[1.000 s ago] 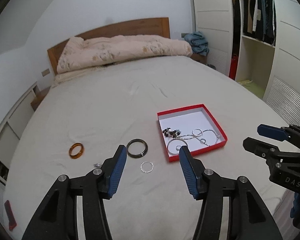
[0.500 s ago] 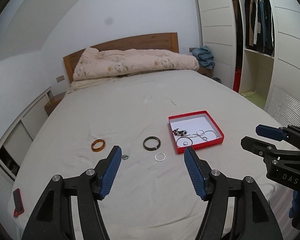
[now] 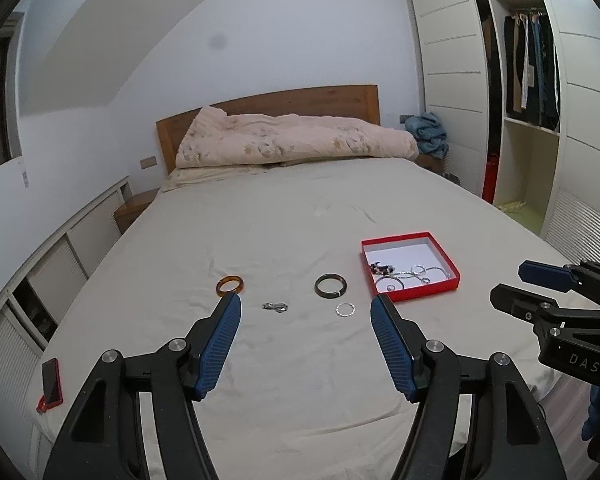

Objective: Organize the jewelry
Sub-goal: 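Move both tools back toward the remaining jewelry on the bed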

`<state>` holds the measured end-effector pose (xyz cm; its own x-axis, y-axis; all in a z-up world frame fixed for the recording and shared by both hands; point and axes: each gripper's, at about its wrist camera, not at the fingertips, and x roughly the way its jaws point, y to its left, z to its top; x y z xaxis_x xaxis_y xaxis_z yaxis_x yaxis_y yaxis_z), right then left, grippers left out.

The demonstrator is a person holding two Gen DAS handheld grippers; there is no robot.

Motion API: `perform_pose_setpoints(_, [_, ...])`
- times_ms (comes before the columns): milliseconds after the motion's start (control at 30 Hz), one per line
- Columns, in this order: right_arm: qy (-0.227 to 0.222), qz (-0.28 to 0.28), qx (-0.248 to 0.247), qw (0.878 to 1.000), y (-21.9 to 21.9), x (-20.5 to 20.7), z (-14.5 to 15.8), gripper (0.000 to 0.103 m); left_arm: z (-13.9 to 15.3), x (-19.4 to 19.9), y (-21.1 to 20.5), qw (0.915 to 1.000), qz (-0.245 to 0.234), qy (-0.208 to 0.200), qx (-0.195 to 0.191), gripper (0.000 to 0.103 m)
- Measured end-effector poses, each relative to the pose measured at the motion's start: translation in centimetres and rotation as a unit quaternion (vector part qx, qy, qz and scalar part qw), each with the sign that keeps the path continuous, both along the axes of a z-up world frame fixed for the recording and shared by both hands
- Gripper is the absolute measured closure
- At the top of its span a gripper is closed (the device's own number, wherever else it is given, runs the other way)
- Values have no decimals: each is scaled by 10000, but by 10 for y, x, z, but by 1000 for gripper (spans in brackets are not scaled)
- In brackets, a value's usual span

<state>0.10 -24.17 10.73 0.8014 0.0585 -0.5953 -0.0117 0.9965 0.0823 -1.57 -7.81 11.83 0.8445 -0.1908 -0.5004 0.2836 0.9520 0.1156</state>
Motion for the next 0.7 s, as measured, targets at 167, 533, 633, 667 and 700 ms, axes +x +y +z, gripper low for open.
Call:
perform_pose_setpoints(167, [3,-2,17,10000,3,-3,-1,56,0,-4,4,10000,79,-50,-1,36])
perform_pose_setpoints(533, [162,45,29,9999,14,0,-12,56,-9,-9,10,9997,212,-21,107,30])
perform_pose_setpoints(633, [204,55,40,9998,16,3,-15,56,-10,-7,12,9996,248,-44,129,30])
perform_pose_setpoints(667, [220,61,43,9997,16,4,-17,56,-10,-7,13,9996,259,-41,131,30])
perform_pose_setpoints(700, [231,63,46,9997,16,4,-18,56,-11,-7,14,9995,272,-30,132,30])
